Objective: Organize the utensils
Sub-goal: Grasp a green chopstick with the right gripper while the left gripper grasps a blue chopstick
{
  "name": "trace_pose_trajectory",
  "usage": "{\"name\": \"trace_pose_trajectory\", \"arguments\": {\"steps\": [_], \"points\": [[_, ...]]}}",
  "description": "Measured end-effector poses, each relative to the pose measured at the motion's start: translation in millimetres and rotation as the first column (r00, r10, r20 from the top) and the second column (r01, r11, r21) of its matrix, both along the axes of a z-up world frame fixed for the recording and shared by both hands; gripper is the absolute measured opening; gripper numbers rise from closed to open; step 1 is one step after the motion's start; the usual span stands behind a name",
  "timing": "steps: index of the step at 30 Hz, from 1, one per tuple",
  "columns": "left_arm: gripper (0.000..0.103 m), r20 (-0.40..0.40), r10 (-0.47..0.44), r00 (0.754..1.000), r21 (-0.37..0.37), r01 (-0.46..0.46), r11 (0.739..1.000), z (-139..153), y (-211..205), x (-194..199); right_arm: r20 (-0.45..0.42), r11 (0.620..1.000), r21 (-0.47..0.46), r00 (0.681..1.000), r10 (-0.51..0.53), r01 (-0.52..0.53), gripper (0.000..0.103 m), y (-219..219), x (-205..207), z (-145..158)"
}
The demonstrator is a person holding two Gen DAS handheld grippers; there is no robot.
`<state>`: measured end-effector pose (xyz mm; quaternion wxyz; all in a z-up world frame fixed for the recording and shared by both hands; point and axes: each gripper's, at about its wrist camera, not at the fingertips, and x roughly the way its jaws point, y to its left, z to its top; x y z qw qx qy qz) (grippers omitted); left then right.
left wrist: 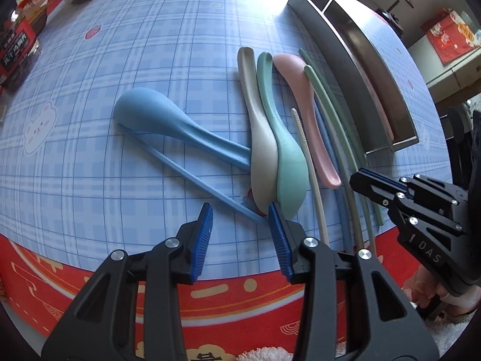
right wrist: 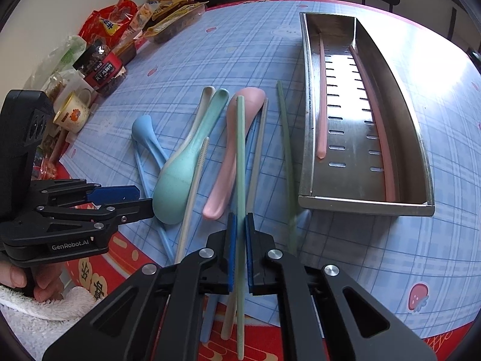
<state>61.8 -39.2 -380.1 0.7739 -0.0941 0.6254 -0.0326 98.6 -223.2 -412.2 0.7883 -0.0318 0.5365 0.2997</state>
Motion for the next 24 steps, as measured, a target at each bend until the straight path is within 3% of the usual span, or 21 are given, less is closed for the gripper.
{"name": "trace_pose_trajectory", "arguments": {"steps": [2, 8, 16, 24], "points": [[0.048, -0.003, -0.028, 1.000, 0.025, 0.028, 0.999, -0.4, -10.0, 3.3, 0.002, 1.000, 0.002, 1.000, 0.000, 0.000, 0.006, -0.1, 0.3, 0.7], [0.050, -0.007, -0.087, 0.996, 0.112, 0.087, 0.990, -3.1, -37.7, 9.7, 0.007, 1.000, 0.008, 1.000, -0.003, 0.003, 0.006, -1.4, -0.2, 2.4], [0.061, -0.018, -0.071, 0.997, 0.146, 0.073, 0.987, -6.6, -43.6, 12.3, 0.009, 1.000, 0.013, 1.000, -0.003, 0.003, 0.006, -0.9, -2.6, 4.7], [0.060, -0.033, -0.092, 0.995, 0.158, 0.096, 0.983, -8.4, -45.0, 21.5, 0.017, 1.000, 0.020, 1.000, -0.016, 0.016, 0.006, -3.1, -2.7, 8.1]]}}
